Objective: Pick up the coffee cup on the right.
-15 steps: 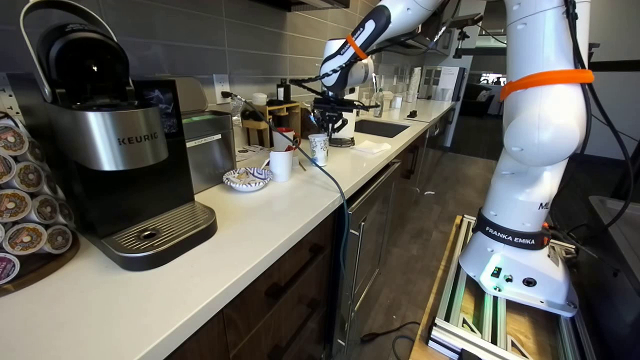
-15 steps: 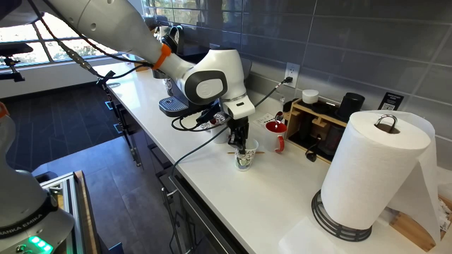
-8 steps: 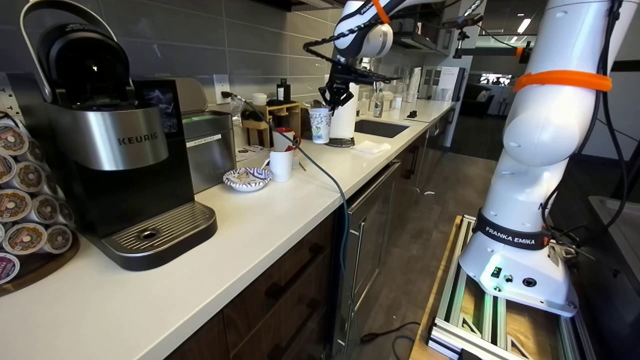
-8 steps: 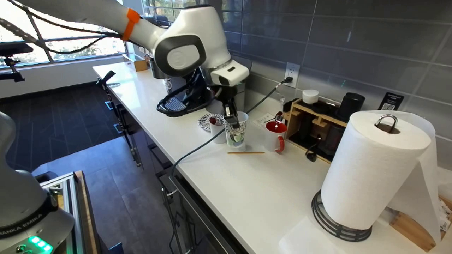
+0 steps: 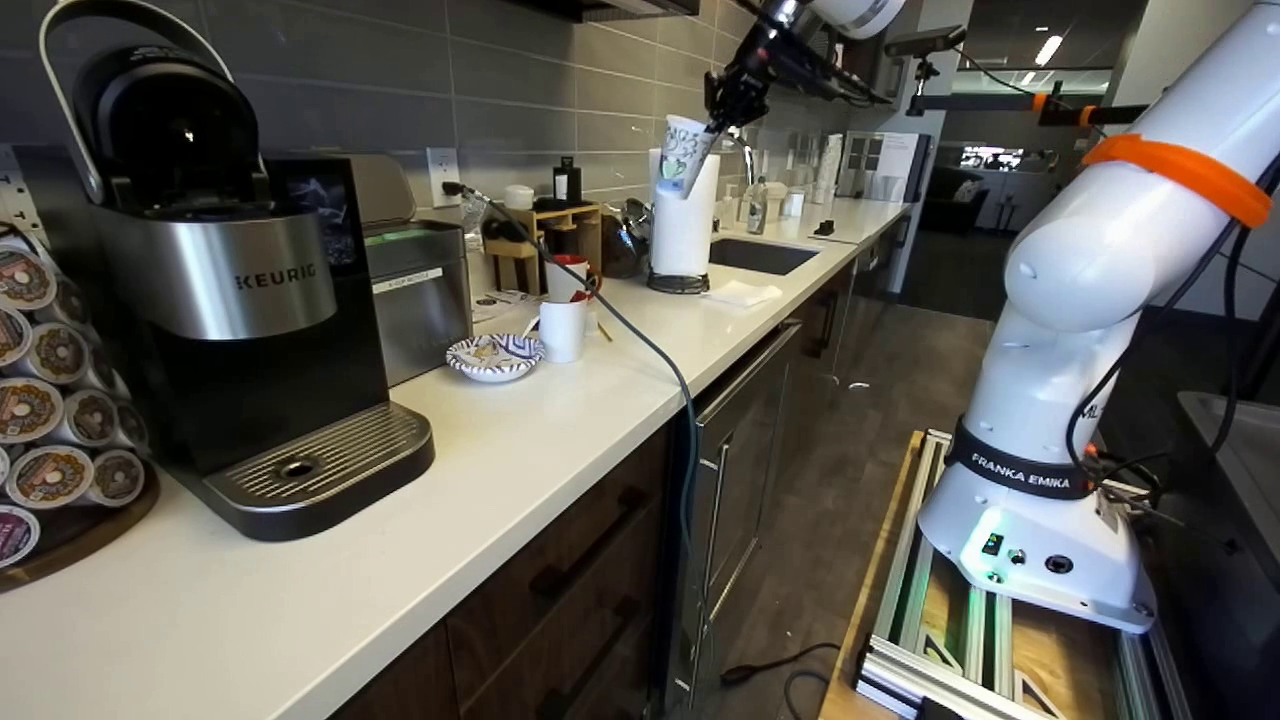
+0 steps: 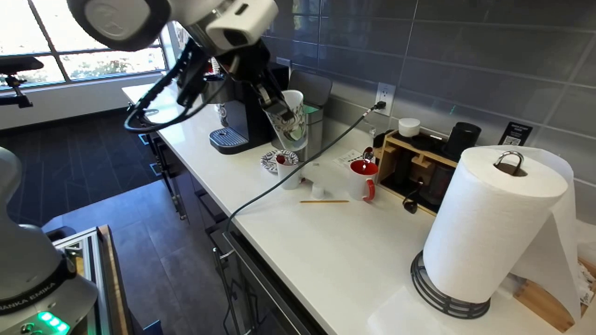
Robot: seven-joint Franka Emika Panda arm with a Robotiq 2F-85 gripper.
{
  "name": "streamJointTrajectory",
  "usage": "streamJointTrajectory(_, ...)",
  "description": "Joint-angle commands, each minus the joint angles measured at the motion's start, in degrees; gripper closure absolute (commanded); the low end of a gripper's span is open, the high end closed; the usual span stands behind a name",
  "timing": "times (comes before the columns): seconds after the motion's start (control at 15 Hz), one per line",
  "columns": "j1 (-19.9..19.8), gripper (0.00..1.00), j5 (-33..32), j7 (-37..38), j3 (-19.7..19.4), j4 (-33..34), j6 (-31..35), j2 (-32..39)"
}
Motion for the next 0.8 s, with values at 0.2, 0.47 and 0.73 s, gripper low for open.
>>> streamJointTrajectory(0.2, -3.1, 0.99, 4.6, 3.7, -1.4, -0.4, 0.2, -18.5)
streamJointTrajectory(0.47, -0.9, 0.99, 7.0, 6.0, 0.0, 3.9, 5.7, -22.0)
streamJointTrajectory(0.73, 0.4, 0.99, 4.6, 4.8, 1.4, 6.4, 5.1, -22.6)
